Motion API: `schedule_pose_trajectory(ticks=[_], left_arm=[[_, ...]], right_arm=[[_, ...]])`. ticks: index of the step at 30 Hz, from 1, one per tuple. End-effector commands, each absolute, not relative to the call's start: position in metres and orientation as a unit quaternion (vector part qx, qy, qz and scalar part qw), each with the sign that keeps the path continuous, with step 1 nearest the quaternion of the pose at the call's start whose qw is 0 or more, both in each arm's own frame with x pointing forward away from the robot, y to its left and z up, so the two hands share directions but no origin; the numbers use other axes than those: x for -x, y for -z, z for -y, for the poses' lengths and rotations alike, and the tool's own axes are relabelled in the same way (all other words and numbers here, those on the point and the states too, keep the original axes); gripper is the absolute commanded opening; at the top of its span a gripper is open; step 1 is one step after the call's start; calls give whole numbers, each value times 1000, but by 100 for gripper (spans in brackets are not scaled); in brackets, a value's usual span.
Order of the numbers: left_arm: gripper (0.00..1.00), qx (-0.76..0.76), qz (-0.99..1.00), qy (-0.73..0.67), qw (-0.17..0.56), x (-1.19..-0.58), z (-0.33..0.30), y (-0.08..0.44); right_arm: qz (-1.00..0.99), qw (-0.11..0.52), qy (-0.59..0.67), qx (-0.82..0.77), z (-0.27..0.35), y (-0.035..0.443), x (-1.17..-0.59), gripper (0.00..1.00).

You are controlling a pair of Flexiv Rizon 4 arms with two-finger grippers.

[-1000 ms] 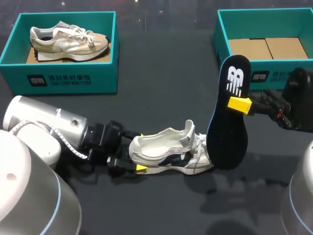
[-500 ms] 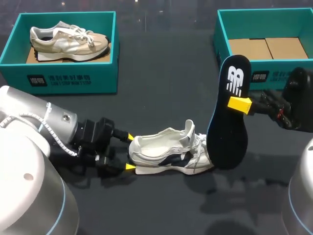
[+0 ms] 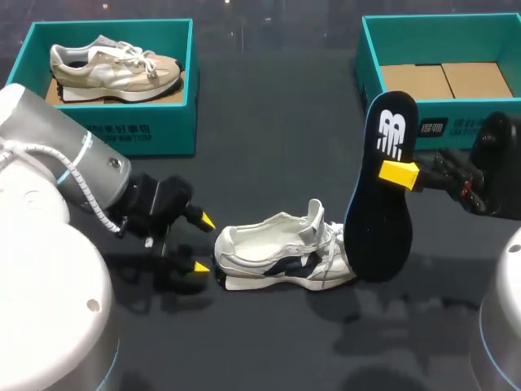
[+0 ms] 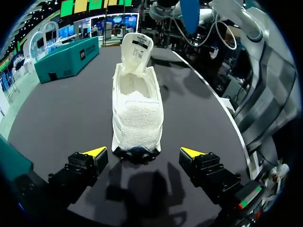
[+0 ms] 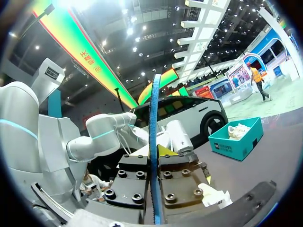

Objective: Take the shoe out of the shoebox, open the shoe tongue, remove and reinsert the insole, then place the shoe into the shoebox

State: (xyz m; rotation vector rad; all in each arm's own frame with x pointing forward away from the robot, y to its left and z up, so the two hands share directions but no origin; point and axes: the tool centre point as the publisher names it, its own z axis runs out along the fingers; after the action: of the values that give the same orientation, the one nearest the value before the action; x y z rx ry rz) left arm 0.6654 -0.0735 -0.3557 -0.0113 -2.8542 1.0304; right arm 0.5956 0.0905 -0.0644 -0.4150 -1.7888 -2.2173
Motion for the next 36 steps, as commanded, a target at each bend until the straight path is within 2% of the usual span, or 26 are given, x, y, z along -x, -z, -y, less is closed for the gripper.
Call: schedule_pose_trajectory(ticks=[1, 8, 15, 25, 36], left_arm=[[100, 5, 957, -286, 51, -661, 72, 344], [100, 6, 960, -270, 69, -667, 75, 339], [100, 5, 977, -188, 104, -678, 74, 328], [100, 19, 990, -92, 109, -685, 89, 322], [100, 3, 999, -24, 48, -680, 108, 314]], right_arm=[[616, 130, 764, 144, -91, 65, -594, 0], [616, 130, 764, 144, -91, 65, -594, 0], [616, 130, 764, 144, -91, 65, -594, 0], [616, 130, 764, 144, -91, 65, -594, 0], [616, 130, 764, 144, -91, 65, -594, 0]])
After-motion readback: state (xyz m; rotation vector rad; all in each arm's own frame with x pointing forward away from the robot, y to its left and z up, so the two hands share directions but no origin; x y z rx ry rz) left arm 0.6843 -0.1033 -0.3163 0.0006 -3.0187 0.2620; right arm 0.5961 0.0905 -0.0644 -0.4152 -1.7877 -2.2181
